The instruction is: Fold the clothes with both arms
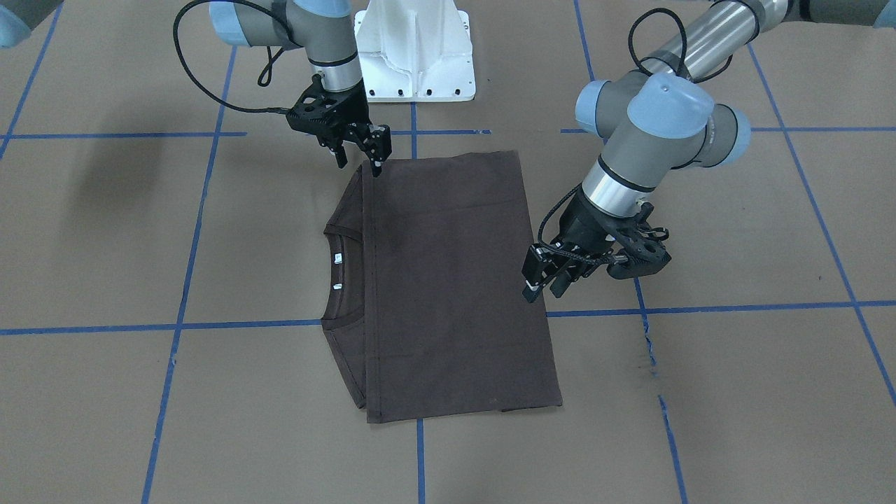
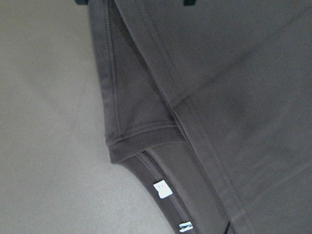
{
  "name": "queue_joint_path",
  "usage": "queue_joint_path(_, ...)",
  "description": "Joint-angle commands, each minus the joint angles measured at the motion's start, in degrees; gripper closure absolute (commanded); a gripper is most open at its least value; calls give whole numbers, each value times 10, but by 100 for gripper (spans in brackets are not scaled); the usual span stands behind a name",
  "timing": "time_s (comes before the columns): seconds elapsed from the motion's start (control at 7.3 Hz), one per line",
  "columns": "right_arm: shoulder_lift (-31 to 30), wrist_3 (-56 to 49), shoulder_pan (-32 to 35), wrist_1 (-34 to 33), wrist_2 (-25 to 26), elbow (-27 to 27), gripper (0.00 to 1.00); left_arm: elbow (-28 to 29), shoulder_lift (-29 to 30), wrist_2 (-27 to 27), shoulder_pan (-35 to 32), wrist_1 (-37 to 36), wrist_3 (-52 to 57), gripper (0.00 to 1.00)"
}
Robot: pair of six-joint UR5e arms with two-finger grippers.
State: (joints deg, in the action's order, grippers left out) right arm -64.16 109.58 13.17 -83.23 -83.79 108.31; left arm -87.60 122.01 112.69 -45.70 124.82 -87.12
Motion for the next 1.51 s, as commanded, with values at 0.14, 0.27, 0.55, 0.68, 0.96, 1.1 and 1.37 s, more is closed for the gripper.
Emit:
queue_joint_path(0.14, 2, 12, -13, -2, -1, -5, 28, 17, -1, 26, 0, 2, 1, 32)
queue_joint_path(0.27, 1, 12, -13, -4, -1, -9, 29, 16, -1, 25, 1, -3, -2, 31)
queue_joint_path(0.55, -2, 30, -21, -7, -2, -13, 30, 16, -4, 24, 0, -5, -5, 23)
queue_joint_path(0.68, -4, 33, -23, -8, -8, -14, 30, 16, -4, 24, 0, -5, -6, 23)
queue_joint_path(0.96, -1, 39, -24, -7, -12, -23, 34, 16, -6, 10, 0, -5, -6, 23)
queue_joint_path(1.1, 1, 39, -23, -7, -12, -23, 34, 16, -6, 8, 0, -5, -6, 23)
queue_joint_path(1.37, 0, 39, -23, -6, -12, -34, 36, 16, -12, 8, 0, -3, -6, 24)
